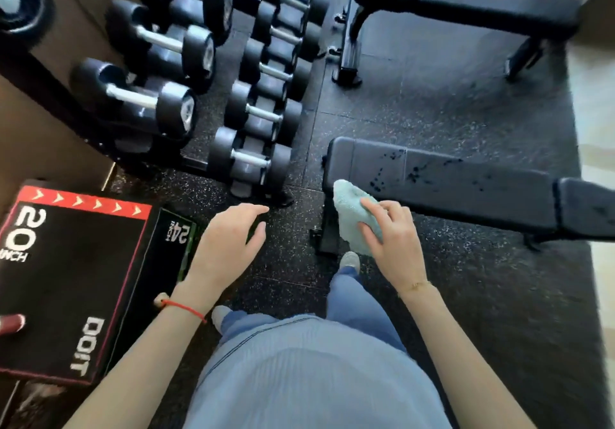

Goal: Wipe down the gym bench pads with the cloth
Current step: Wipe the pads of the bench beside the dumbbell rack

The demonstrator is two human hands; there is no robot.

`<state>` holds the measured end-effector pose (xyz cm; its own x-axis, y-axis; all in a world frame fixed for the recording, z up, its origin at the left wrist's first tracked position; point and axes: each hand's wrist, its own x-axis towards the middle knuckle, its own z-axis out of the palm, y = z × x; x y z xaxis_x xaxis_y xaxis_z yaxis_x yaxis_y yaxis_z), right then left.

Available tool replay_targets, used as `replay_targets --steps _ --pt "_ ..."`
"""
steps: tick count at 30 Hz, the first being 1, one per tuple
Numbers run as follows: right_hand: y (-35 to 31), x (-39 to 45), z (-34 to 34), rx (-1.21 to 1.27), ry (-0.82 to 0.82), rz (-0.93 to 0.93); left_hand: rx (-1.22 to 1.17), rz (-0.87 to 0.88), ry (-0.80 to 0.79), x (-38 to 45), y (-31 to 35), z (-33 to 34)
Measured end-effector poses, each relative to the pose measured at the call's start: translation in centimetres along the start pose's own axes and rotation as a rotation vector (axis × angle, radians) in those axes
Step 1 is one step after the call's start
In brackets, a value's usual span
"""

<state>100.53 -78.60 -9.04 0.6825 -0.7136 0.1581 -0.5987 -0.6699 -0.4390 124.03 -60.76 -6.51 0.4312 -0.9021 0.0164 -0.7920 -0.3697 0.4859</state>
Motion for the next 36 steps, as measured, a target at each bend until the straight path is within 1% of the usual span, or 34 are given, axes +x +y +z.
replay_targets --steps 3,7,11,15,21,28,33,36 --pt "5.9 1.1 -3.0 -0.042 -0.014 0.029 -0.045 -0.015 -0.004 3.0 5.1 3.4" --pt "11.8 2.9 -5.7 -0.058 -0.028 0.053 -0.066 -0.019 -0.041 7.0 10.4 6.6" --pt "15.4 5.0 -6.5 -0.046 -0.03 0.081 -0.06 0.028 -0.071 10.8 13.3 8.8" --pt "17.5 6.8 -6.6 -0.014 -0.039 0.119 -0.045 0.076 -0.083 14.0 15.1 9.9" --pt "19.8 8.8 -5.8 -0.033 -0.028 0.152 -0.039 0.137 -0.092 18.2 15.9 11.1" --pt "22.1 11.2 -3.7 -0.069 -0.028 0.185 -0.003 0.16 -0.115 21.8 13.9 12.2" --pt "24.1 13.5 -1.7 -0.08 -0.06 0.206 0.035 0.173 -0.155 24.4 12.8 13.6" --pt "25.4 15.1 -0.3 -0.072 -0.1 0.208 0.038 0.147 -0.159 25.9 12.4 15.2"
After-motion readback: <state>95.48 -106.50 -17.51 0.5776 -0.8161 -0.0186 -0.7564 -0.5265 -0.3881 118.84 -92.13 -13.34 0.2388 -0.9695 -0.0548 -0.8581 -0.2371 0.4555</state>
